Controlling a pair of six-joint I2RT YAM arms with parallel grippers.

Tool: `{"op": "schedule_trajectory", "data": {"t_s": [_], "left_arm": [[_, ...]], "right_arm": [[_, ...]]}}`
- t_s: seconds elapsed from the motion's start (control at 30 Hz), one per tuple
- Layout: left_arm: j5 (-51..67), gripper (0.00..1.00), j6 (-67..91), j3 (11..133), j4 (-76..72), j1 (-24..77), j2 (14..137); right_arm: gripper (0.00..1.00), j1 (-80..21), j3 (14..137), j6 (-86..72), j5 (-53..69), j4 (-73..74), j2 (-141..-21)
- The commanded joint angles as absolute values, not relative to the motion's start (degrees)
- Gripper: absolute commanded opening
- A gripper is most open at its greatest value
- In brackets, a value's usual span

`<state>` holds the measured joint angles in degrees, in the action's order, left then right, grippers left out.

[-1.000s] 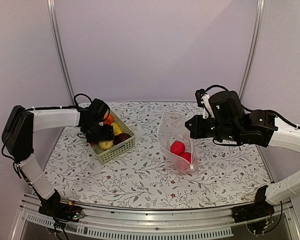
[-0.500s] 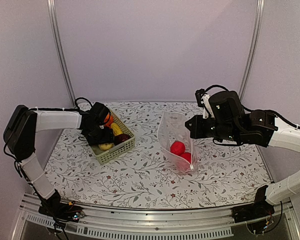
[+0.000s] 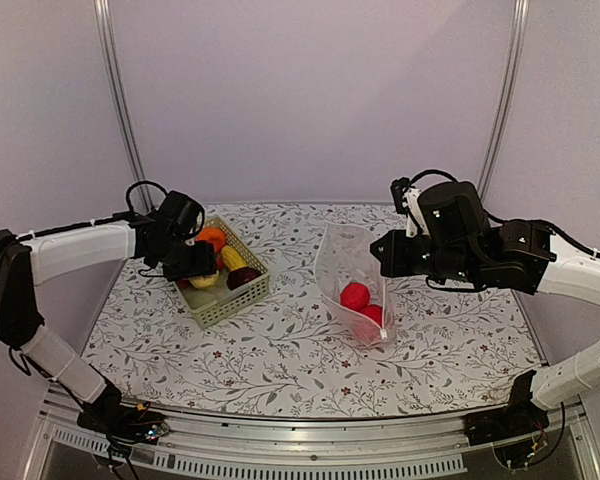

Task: Place the food in the zip-top bag and seal the zipper
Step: Pick up the fake fruit from the bin, then place the fake fruit in the zipper food storage bag.

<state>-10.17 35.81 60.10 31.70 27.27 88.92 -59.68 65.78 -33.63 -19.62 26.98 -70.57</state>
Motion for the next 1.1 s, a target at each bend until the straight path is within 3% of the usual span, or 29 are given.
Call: {"op": "schedule_trajectory", "data": {"t_s": [0.0,0.53,0.9,1.07], "left_arm": [[-8.3,0.71,34.7,58.6,33.0,28.3,82.9],[-0.8,0.71,27.8,64.0,32.2,36.8,68.1],[14.8,0.72,30.2,69.7,13.1,53.4,70.3],[13.5,0.72,29.3,73.4,11.7,58.5,75.7]], "right_arm": [[0.00,-60.1,66.7,-33.9,-20.2,27.1,-69.9],[0.00,-60.0,68.2,-33.7,-19.3,26.9,-71.7],[0.00,-60.1,69.2,-34.7,-16.2,25.5,-73.6],[0.00,-60.1,69.8,-34.8,-15.5,25.5,-74.3]]}}
